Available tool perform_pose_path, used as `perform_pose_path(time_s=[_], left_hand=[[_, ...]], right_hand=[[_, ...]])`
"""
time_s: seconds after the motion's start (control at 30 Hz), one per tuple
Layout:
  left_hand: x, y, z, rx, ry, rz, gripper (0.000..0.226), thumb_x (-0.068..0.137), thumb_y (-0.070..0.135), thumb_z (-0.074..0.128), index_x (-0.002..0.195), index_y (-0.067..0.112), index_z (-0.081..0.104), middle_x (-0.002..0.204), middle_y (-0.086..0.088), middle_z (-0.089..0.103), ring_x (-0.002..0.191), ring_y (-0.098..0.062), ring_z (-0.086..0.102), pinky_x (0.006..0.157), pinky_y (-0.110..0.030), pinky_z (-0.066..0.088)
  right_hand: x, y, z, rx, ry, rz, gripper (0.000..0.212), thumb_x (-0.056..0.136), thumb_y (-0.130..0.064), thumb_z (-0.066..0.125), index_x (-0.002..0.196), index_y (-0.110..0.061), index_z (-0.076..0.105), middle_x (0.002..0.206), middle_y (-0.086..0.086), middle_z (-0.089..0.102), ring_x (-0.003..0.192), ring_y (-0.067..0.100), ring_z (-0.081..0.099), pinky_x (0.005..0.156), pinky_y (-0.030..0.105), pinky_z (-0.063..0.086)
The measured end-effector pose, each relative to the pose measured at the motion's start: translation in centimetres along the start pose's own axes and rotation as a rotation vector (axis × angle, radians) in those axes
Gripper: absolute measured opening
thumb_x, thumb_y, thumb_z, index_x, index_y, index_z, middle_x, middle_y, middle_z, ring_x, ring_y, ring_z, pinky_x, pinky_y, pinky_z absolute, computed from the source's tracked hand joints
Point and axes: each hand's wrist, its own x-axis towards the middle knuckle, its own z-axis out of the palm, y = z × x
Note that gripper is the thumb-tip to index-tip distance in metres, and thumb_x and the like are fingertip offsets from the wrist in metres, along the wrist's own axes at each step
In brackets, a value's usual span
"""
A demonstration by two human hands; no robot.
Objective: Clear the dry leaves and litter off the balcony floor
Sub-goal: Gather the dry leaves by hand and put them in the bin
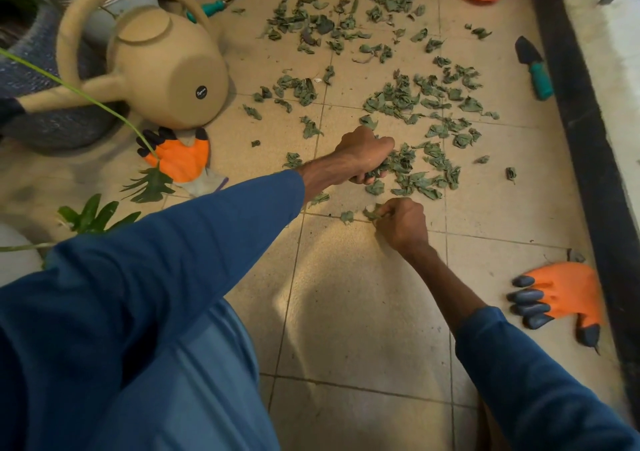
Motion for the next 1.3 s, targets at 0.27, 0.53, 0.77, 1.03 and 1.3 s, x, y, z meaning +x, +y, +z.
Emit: perform_pose_path(time_s=[0.27, 0.53, 0.77, 1.03, 1.3], left_hand=[[0.1, -0.4, -0.4, 0.006, 0.013, -0.014, 0.025, 0.099, 0.025, 0.053, 0.083, 0.01, 0.064, 0.064, -0.005, 0.068, 0.039, -0.016, 0.048, 0.037, -0.019, 0.034], [0.1, -0.5, -1.3, 0.013, 0.023, -0.018, 0.025, 0.096, 0.026, 0.054, 0.083, 0.007, 0.065, 0.061, -0.004, 0.068, 0.044, -0.019, 0.05, 0.039, -0.02, 0.035], [-0.1, -0.7, -2.4, -0.001, 0.025, -0.004, 0.024, 0.095, 0.024, 0.054, 0.081, 0.008, 0.064, 0.063, -0.005, 0.068, 0.045, -0.019, 0.051, 0.04, -0.02, 0.035], [-0.1, -1.2, -4.6, 0.017, 0.042, -0.025, 0.023, 0.097, 0.023, 0.054, 0.083, 0.008, 0.065, 0.066, -0.005, 0.069, 0.043, -0.016, 0.052, 0.039, -0.019, 0.037], [-1.0, -0.9, -6.6, -0.117, 0.093, -0.095, 0.029, 0.101, 0.024, 0.052, 0.099, 0.001, 0.069, 0.076, -0.011, 0.07, 0.042, -0.018, 0.058, 0.038, -0.02, 0.042]], right_hand=[[-1.7, -0.2, -1.4, 0.223, -0.054, -0.055, 0.031, 0.078, -0.002, 0.082, 0.103, -0.012, 0.067, 0.078, -0.003, 0.067, 0.064, 0.008, 0.061, 0.053, 0.009, 0.046], [-0.6, -4.6, 1.6, -0.017, -0.196, -0.191, 0.016, 0.077, -0.004, 0.084, 0.089, -0.008, 0.075, 0.089, 0.003, 0.071, 0.074, 0.012, 0.062, 0.062, 0.014, 0.045], [-1.2, -4.1, 3.1, -0.146, -0.185, -0.181, 0.02, 0.084, -0.002, 0.073, 0.083, -0.021, 0.067, 0.083, -0.002, 0.065, 0.072, 0.014, 0.061, 0.058, 0.023, 0.044], [-1.7, -5.3, -4.2, 0.573, -0.039, 0.032, 0.034, 0.073, -0.001, 0.086, 0.104, -0.003, 0.072, 0.09, 0.011, 0.077, 0.078, 0.021, 0.074, 0.07, 0.03, 0.062], [-2.8, -13.3, -9.9, 0.567, 0.002, -0.152, 0.025, 0.071, -0.009, 0.09, 0.091, -0.005, 0.076, 0.081, 0.009, 0.078, 0.071, 0.023, 0.074, 0.065, 0.032, 0.061]])
